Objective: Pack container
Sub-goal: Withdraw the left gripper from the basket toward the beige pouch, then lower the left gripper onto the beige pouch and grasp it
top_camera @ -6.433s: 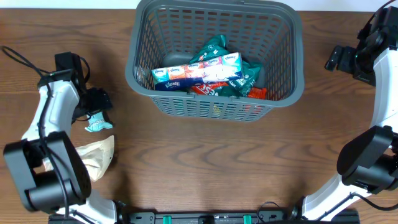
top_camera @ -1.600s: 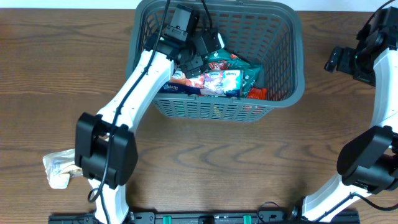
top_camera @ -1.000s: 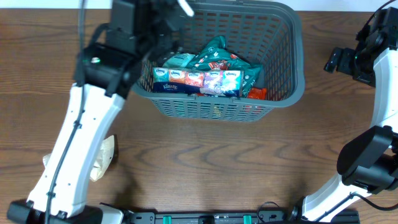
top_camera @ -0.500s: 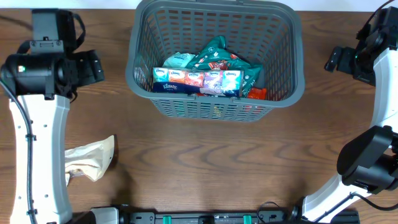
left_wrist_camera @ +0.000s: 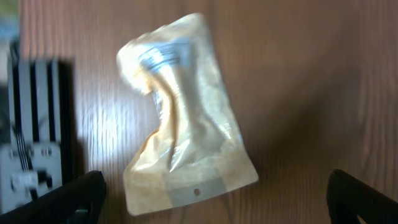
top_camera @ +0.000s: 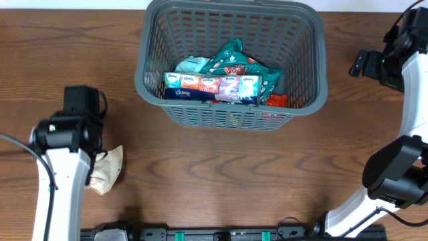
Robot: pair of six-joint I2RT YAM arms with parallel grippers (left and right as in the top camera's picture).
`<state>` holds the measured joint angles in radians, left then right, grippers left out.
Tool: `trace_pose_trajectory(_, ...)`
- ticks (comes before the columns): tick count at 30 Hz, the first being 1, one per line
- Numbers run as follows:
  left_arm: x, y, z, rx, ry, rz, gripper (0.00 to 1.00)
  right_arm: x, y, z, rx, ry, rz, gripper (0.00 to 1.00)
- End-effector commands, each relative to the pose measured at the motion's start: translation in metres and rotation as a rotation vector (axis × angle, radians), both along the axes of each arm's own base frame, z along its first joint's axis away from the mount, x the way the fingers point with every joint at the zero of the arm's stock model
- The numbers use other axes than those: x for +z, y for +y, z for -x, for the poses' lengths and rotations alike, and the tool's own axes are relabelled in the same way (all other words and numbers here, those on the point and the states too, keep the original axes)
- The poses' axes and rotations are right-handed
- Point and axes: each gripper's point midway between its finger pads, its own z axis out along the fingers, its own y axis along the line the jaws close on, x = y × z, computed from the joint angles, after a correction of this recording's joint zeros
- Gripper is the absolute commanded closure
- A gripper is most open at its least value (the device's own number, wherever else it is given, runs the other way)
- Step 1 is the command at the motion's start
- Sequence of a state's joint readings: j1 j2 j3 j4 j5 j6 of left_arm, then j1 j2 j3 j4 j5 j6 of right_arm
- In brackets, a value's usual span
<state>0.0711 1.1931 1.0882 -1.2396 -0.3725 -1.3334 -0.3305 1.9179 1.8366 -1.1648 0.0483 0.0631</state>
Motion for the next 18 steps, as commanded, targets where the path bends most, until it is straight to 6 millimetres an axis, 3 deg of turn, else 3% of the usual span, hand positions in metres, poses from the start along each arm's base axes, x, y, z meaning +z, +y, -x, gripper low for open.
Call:
trace_pose_trajectory(1,-0.006,-0.003,0.019,0.325,-0.164,0.053,0.02,0.001,0.004,0.001,0.018,0.005,-0.002,0.01)
trace_pose_trajectory(5,-0.016,-0.006,0.028,0.439,-0.224,0.078,0.01,0.001,0.005,0.001,0.021,0.006,-0.002,0.01)
trace_pose_trajectory(10,-0.045,-0.009,0.030,0.479,-0.239,0.112,0.00,0.001,0.008,0.000,0.028,0.007,-0.003,0.01)
trace_pose_trajectory(14,-0.072,-0.003,0.037,0.538,-0.225,0.120,0.01,0.000,0.011,-0.001,0.037,0.009,-0.003,0.01)
trace_pose_trajectory(18,-0.083,0.009,0.048,0.555,-0.192,0.105,0.01,0.000,0.014,0.000,0.043,0.014,-0.005,0.01)
